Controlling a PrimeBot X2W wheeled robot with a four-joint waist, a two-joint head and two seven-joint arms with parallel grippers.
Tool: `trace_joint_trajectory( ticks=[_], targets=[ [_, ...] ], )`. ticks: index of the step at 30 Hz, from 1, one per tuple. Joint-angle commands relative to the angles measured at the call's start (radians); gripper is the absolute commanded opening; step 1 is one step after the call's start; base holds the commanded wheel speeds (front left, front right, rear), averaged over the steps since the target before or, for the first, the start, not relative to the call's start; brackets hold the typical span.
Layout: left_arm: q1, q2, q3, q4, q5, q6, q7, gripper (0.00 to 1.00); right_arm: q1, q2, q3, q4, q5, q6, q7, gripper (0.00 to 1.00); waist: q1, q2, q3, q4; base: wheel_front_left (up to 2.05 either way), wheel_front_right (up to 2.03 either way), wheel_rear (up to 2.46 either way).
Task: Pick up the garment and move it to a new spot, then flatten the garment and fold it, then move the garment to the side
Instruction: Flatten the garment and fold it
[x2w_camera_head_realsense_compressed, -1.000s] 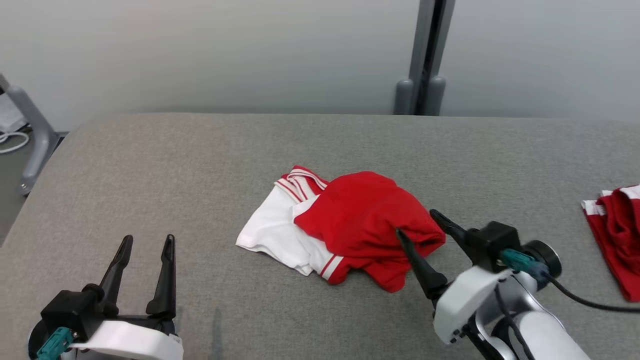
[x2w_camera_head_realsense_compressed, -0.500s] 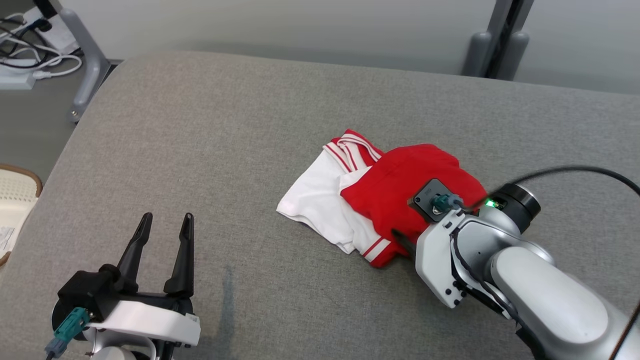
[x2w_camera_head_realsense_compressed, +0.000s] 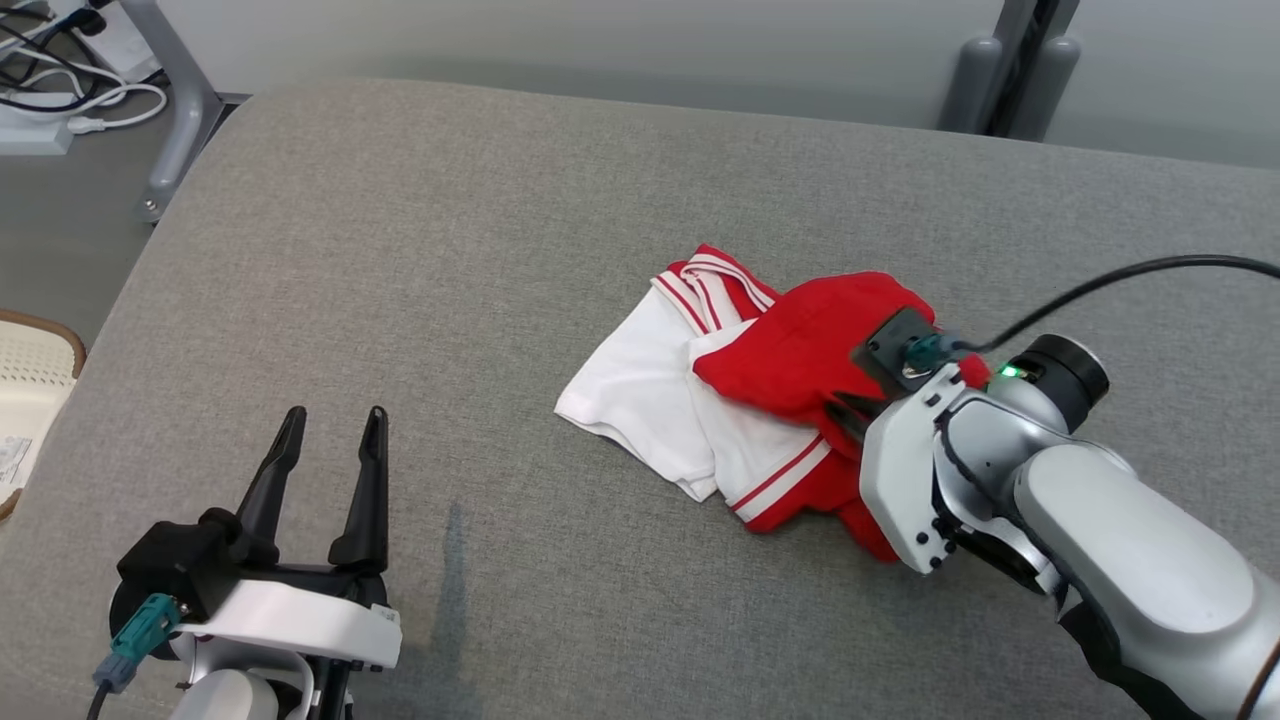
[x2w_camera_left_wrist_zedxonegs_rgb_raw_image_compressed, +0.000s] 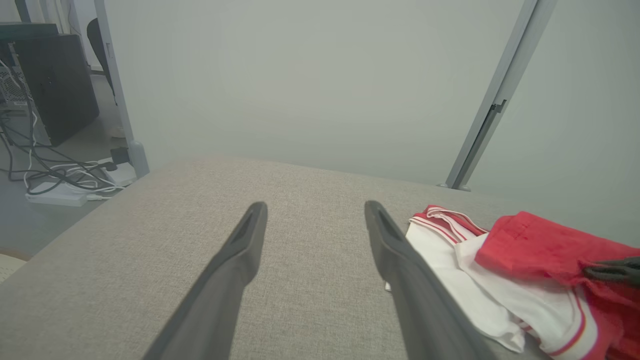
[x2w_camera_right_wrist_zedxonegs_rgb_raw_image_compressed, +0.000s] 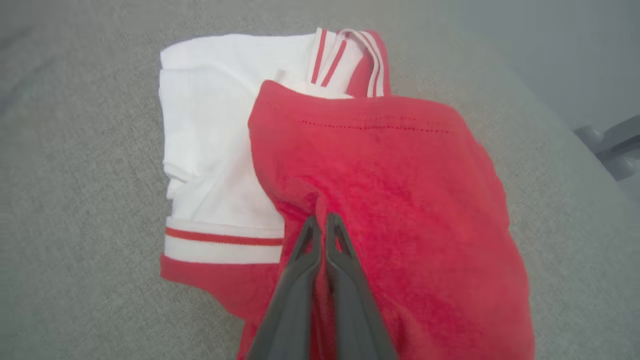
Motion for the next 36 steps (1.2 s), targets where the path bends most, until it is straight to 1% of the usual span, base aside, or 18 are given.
trace_joint_trajectory(
  ticks=[1,4,8,14,18,21,26,29,33,34,35,36],
  targets=[
    [-0.011,0.000,0.009,0.002,0.009,-0.004,-0.007,1.00,0.024,0.006,-0.017,-0.010,0.007,0.000,-0.021,0.00,0.0000,0.0000,-0.003,-0.005,0.00,0.00,0.00],
    [-0.004,-0.001,0.020,0.005,0.014,-0.006,-0.007,1.00,0.066,0.020,-0.096,-0.035,0.013,0.000,-0.068,0.00,0.0000,0.0000,-0.012,-0.020,0.00,0.00,0.00],
    [0.007,-0.002,0.032,0.004,0.024,-0.012,-0.008,1.00,0.147,0.060,-0.259,-0.073,0.004,0.000,-0.148,0.00,0.0000,0.0000,-0.025,-0.039,0.00,0.00,0.00],
    [0.022,0.007,0.048,-0.003,0.034,-0.010,-0.008,1.00,0.307,0.174,-0.535,-0.148,0.023,0.000,-0.272,0.00,0.0000,0.0000,-0.050,-0.078,0.00,0.00,0.00],
    [0.033,0.017,0.050,-0.012,0.041,-0.009,-0.008,1.00,0.413,0.258,-0.690,-0.178,0.079,0.000,-0.336,0.00,0.0000,0.0000,-0.061,-0.111,0.00,0.00,0.00],
    [0.035,0.023,0.046,-0.019,0.045,-0.007,-0.004,1.00,0.481,0.291,-0.787,-0.185,0.129,0.000,-0.394,0.00,0.0000,0.0000,-0.065,-0.132,0.00,0.00,0.00],
    [0.035,0.032,0.041,-0.028,0.049,-0.004,0.007,1.00,0.572,0.317,-0.890,-0.138,0.164,0.000,-0.482,0.00,0.0000,0.0000,-0.068,-0.162,0.00,0.00,0.00],
    [0.038,0.034,0.039,-0.031,0.047,-0.002,0.013,1.00,0.597,0.321,-0.908,-0.103,0.187,0.000,-0.511,0.00,0.0000,0.0000,-0.069,-0.171,0.00,0.00,0.00],
    [0.043,0.041,0.038,-0.037,0.043,0.002,0.019,1.00,0.630,0.323,-0.911,0.007,0.221,0.000,-0.553,0.00,0.0000,0.0000,-0.071,-0.187,0.00,0.00,0.00],
    [0.045,0.041,0.036,-0.038,0.043,0.003,0.021,1.00,0.637,0.324,-0.906,0.037,0.212,0.000,-0.564,0.11,0.0000,0.0000,-0.073,-0.189,0.00,0.00,0.00],
    [0.049,0.043,0.035,-0.040,0.043,0.005,0.025,1.00,0.633,0.323,-0.905,0.082,0.236,0.000,-0.594,1.00,0.0000,0.0000,-0.075,-0.193,0.00,0.00,0.00],
    [0.050,0.045,0.034,-0.041,0.043,0.007,0.026,1.00,0.635,0.323,-0.901,0.103,0.233,0.000,-0.611,1.00,0.0000,0.0000,-0.077,-0.194,0.00,0.00,0.00]
  ],
)
